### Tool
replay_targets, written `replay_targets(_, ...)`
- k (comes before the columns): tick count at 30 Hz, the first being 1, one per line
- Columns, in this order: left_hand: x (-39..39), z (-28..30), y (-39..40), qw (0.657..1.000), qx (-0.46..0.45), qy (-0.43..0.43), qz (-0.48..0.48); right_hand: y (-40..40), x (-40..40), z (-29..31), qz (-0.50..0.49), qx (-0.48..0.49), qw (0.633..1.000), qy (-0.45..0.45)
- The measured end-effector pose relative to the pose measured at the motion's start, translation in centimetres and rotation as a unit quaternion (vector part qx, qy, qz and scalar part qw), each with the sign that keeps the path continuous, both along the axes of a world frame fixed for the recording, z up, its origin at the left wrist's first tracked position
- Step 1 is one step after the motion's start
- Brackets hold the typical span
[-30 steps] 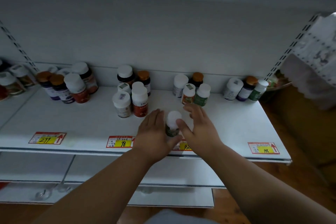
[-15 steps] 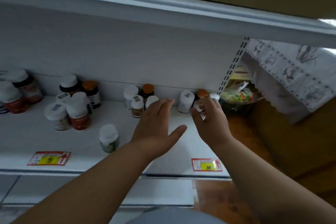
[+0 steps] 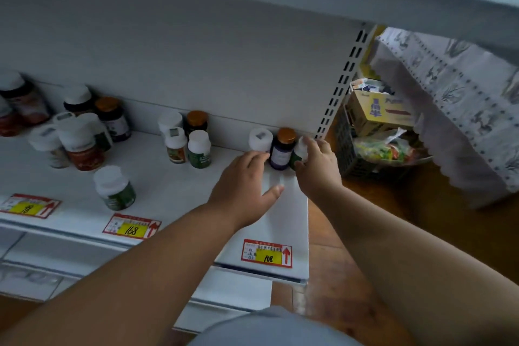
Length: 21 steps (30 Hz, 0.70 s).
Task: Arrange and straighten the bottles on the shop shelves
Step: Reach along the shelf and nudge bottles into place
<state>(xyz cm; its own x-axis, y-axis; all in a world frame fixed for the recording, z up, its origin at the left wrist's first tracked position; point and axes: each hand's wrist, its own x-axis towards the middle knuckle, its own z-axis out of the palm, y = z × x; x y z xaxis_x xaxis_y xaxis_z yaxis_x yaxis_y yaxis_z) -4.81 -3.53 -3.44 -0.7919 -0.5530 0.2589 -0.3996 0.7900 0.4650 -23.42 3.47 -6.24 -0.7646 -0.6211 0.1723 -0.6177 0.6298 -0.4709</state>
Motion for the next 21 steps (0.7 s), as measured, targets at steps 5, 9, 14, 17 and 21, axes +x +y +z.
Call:
replay_targets(5,-0.4,0.0,-0.1,1.0,0.009,-0.015,0.009,-0.1,0.6,-0.1,0.016,-0.078,0.996,0.03)
replay_targets(9,0.8,0.2,-0.7,1.0,0.018,0.002,-0.001,0.4,1.8,1.5,0.025,-0.106,0.993,-0.036)
replay_targets(14,4.8,0.5,-2.6,1.0,0.015,0.007,-0.005,0.5,7.6,4.4,0.052,-0.257,0.938,-0.228)
replay_targets(17,8.1,1.5,-4.8,1.0,0.022,-0.019,-0.007,-1.4,11.7,5.5,0.07,-0.293,0.905,-0.302)
replay_targets(21,13.6,3.0,-8.5,0.999,-0.04,-0.014,-0.026,-4.8,16.6,5.9,0.076,-0.282,0.917,-0.27)
